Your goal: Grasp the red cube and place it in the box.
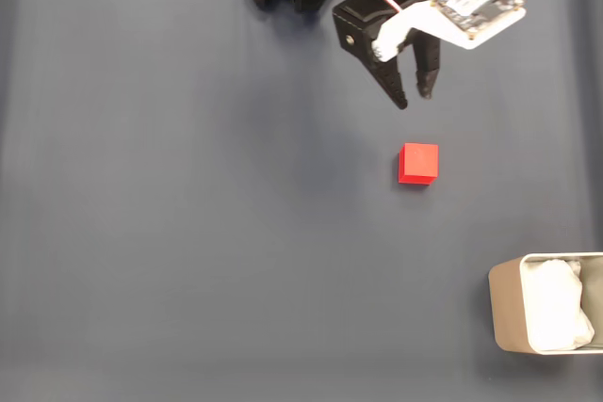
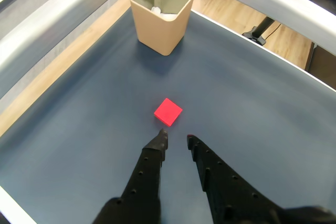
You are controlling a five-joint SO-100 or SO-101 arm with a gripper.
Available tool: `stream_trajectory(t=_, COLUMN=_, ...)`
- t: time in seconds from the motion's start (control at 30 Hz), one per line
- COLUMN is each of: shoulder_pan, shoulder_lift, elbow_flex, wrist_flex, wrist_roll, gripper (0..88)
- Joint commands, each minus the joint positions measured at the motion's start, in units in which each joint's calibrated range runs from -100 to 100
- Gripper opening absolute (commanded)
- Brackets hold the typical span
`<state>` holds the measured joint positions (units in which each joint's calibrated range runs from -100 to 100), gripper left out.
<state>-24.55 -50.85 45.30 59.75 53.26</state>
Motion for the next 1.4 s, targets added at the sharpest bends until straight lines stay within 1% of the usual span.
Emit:
stream_trajectory(t=0.0, shoulder_pan=-1.65, shoulder_lift=1.89, elbow_flex=-4.7, wrist_flex=1.16, wrist_roll=0.63, gripper=9.8)
stream_trajectory(t=0.27, shoulder_pan=-2.65, shoulder_lift=6.48, elbow_flex=-7.98, wrist_flex=1.24, wrist_roll=0.63, gripper=14.7)
stream_trajectory(t=0.7, shoulder_pan=0.12, shoulder_lift=10.47, elbow_flex=-10.35, wrist_flex=1.16, wrist_roll=-0.59, gripper=23.1)
stream_trajectory(t=1.07, shoulder_pan=2.04, shoulder_lift=11.77, elbow_flex=-7.71, wrist_flex=0.58, wrist_roll=-2.05, gripper=31.6)
stream_trajectory(t=1.37, shoulder_pan=2.82, shoulder_lift=11.51, elbow_flex=-1.5, wrist_flex=-4.17, wrist_roll=-1.71, gripper=36.1)
